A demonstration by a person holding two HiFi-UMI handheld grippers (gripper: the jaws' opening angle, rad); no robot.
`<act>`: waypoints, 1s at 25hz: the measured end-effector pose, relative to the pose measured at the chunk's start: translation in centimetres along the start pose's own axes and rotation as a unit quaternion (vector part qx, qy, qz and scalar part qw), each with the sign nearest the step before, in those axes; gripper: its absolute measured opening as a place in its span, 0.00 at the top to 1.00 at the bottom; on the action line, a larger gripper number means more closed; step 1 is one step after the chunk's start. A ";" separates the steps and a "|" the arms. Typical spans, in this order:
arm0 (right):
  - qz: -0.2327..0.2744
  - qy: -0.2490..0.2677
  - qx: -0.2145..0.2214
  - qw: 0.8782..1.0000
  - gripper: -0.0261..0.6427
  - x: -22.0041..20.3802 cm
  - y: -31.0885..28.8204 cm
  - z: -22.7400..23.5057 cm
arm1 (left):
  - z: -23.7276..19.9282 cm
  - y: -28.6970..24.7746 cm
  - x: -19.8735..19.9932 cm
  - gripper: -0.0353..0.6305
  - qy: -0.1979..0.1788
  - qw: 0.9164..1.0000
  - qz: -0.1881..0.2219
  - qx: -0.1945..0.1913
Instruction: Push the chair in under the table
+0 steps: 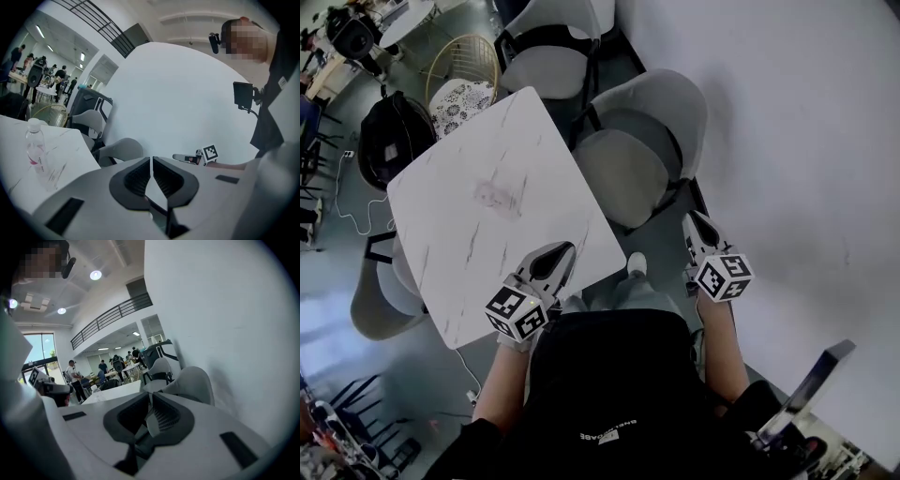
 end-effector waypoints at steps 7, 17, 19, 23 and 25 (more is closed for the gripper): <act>-0.097 0.072 0.058 0.991 0.93 -2.1 -4.3 5.8 | 0.0 -3.1 1.3 0.95 0.014 0.998 0.012 0.066; -0.264 0.264 0.158 0.914 0.73 -8.4 -8.1 13.1 | 2.4 -6.3 -1.3 0.95 0.043 0.991 0.005 0.128; -0.288 0.296 0.183 0.892 0.71 -9.8 -8.8 13.9 | 2.9 -6.4 -1.9 0.95 0.047 0.989 0.006 0.137; -0.352 0.386 0.231 0.820 0.65 -12.6 -9.6 15.1 | 3.5 -6.4 -2.9 0.95 0.061 0.986 0.010 0.156; -0.376 0.425 0.253 0.784 0.62 -14.2 -10.2 15.7 | 3.7 -6.3 -3.4 0.95 0.068 0.984 0.012 0.165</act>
Point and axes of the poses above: the fingertips, and each gripper's own axes: y backward along the fingers, z to its right, x out of its top, the point moved 2 cm from there along y, backward along the fingers, and after that the axes turned 7 degrees about x, right-handed, at the moved point
